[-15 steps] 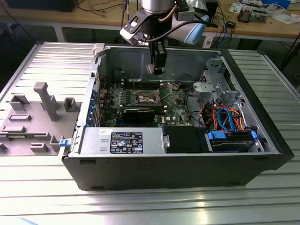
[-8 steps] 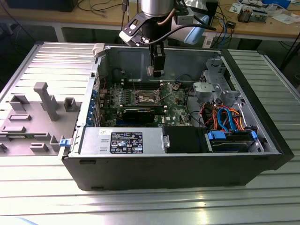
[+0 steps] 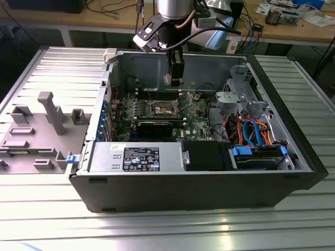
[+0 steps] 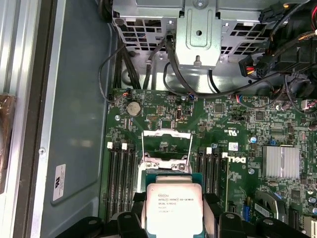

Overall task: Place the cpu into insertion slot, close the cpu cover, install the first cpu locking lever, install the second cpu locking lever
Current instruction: 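Place the cpu into insertion slot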

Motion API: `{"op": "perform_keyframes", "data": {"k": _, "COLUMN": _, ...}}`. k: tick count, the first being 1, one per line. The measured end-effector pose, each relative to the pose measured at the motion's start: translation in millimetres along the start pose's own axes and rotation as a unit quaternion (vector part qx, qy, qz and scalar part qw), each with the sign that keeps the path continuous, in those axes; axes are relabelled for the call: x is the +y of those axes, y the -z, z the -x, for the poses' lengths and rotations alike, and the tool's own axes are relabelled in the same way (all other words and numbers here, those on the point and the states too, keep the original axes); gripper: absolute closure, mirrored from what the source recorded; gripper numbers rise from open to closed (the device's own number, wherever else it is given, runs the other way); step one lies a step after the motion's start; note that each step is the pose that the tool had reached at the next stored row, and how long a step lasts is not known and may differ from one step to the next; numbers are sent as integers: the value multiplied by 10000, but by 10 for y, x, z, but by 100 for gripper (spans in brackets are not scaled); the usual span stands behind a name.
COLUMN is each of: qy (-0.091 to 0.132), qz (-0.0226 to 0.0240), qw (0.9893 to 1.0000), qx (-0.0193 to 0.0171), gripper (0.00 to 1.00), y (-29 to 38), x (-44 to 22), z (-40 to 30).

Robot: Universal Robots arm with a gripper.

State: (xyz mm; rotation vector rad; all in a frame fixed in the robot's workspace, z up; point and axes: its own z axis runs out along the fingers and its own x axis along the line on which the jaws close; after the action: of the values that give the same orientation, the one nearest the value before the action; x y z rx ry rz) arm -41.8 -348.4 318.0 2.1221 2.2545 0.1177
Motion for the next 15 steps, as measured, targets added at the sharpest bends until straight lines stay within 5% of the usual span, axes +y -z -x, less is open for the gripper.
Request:
{"op": "perform_keyframes", "data": {"k": 8, "qy": -18, "qz": 1, "qw": 10000, "qx": -1, "gripper": 46, "y": -1, "x": 0, "z": 0}}
{"op": "perform_keyframes", "data": {"k": 11, "qy": -179, "qz": 4, "qw": 9998, "qx": -15, "gripper": 46, "y": -8, "x": 0, "z": 0}}
{"op": "perform_keyframes", "data": {"k": 15, "qy": -240, "qz": 5, "qw": 9997, "qx": -19, "gripper": 46, "y": -73, "x": -11, "z": 1}}
